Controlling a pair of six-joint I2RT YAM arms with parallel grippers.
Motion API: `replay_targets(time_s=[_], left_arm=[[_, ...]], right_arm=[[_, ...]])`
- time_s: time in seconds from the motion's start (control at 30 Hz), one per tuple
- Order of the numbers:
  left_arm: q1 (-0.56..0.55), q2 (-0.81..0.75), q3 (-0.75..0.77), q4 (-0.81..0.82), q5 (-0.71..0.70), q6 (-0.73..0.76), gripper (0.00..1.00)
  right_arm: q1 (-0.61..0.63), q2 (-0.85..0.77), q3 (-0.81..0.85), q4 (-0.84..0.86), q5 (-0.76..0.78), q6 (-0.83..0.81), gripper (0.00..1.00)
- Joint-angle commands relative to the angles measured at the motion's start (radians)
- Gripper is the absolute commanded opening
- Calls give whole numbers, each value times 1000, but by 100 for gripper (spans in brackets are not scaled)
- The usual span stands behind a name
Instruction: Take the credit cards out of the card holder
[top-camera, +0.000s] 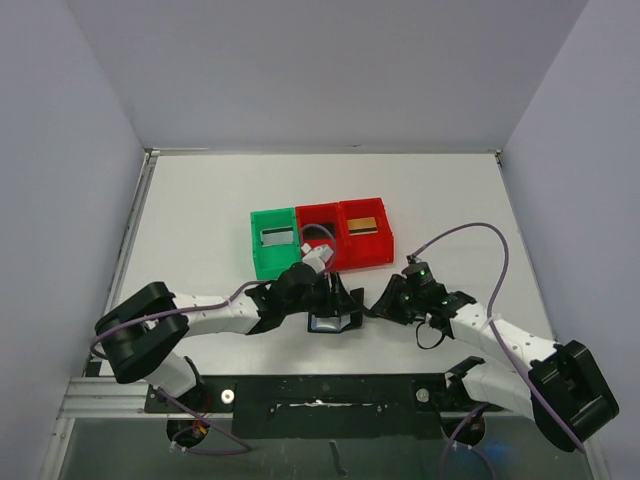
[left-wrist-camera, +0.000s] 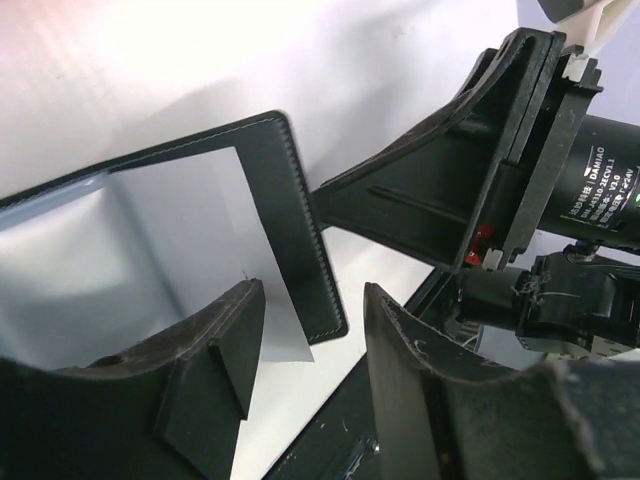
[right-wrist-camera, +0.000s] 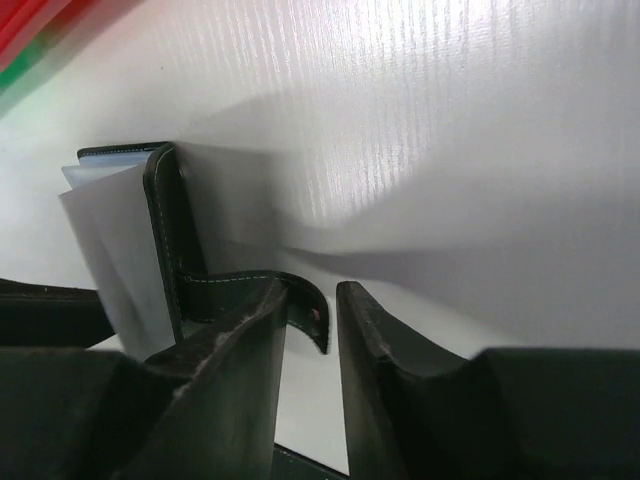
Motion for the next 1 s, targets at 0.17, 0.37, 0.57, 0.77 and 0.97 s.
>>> replay_targets(time_s=[0.17,0.37,0.57,0.77,0.97], left_arm=[[-3,138,104,115,125,100,34],[-2,186,82,176,135,93,31],[-18,155,6,237,132,50,31],[-18,170,-80,276,113,4,22],[-27,143,-108,293,116,-2,21]], right_arm=[[-23,-150,163,-242,170,-2,46],[-21,-162,229,-145,120,10,26],[-11,-27,233,-32,-26,-19,11],[42,107,245,45,-75,-30,6],[94,232,284,-15,37,-34,8]])
